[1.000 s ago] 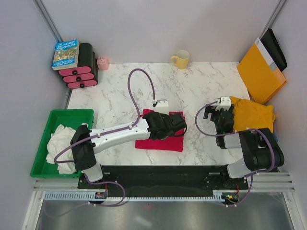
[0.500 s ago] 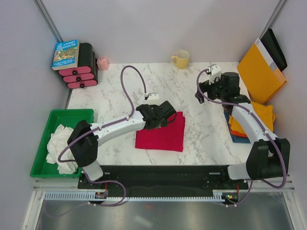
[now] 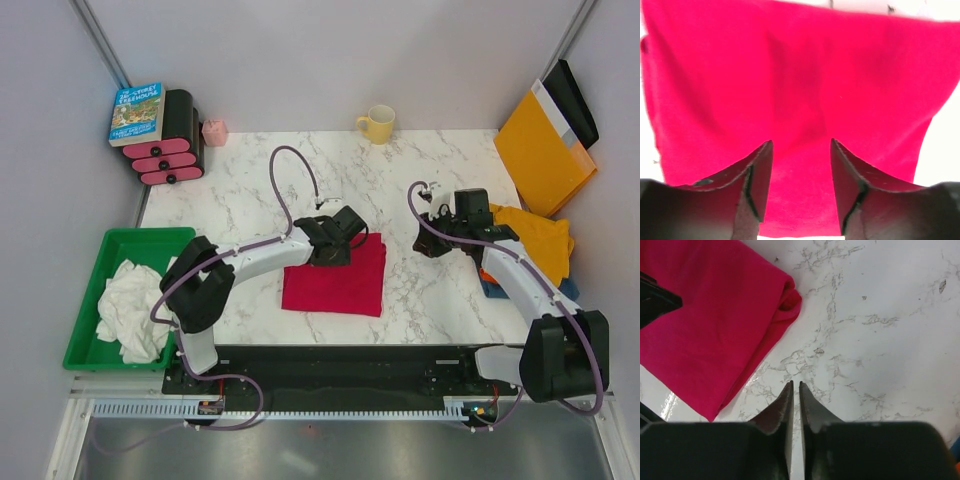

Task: Fold and stack the t-shirts
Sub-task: Smooth out wrinkles on the folded tshirt

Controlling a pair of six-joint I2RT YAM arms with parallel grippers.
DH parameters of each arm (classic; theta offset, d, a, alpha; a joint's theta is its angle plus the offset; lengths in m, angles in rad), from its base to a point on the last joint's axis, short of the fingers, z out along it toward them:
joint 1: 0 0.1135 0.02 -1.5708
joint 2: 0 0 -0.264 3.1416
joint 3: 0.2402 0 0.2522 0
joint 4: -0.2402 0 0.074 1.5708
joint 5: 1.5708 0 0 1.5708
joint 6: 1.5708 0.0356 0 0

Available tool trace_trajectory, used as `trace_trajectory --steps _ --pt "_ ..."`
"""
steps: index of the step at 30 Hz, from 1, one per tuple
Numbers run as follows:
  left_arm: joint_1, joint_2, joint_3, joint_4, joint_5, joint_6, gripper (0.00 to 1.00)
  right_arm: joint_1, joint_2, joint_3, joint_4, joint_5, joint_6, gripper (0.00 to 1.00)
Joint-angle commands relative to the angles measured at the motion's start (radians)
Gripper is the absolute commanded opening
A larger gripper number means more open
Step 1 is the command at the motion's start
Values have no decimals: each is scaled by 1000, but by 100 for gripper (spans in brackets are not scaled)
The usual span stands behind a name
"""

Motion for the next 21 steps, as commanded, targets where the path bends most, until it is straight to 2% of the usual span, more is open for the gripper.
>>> trace_trajectory --steps 1,3,5,6,7,8,10,11,13,21 --pt "-17 0 -28 71 42 41 54 19 -64 -15 -4 4 -11 23" --pt "-18 12 -36 81 57 41 45 38 -59 -24 -4 4 2 33" --pt "-21 25 -43 86 68 40 37 62 -52 -24 -10 4 11 49" --pt "-23 40 -48 87 72 38 34 68 -49 -24 -10 -5 26 58" --pt "-23 43 -57 92 77 37 31 77 -47 -24 -8 -7 35 74" --pt "-23 49 -60 95 80 35 26 100 -43 -18 -13 -13 43 82" --pt "-24 71 -63 103 94 35 20 120 -21 -5 -37 -21 51 90" --pt "-23 81 -62 104 97 34 15 137 -12 9 -45 -19 46 93" --pt "-21 112 -48 110 111 28 10 143 11 25 -50 -1 49 94" --pt "-17 220 53 130 178 -31 3 145 62 40 -45 32 69 94"
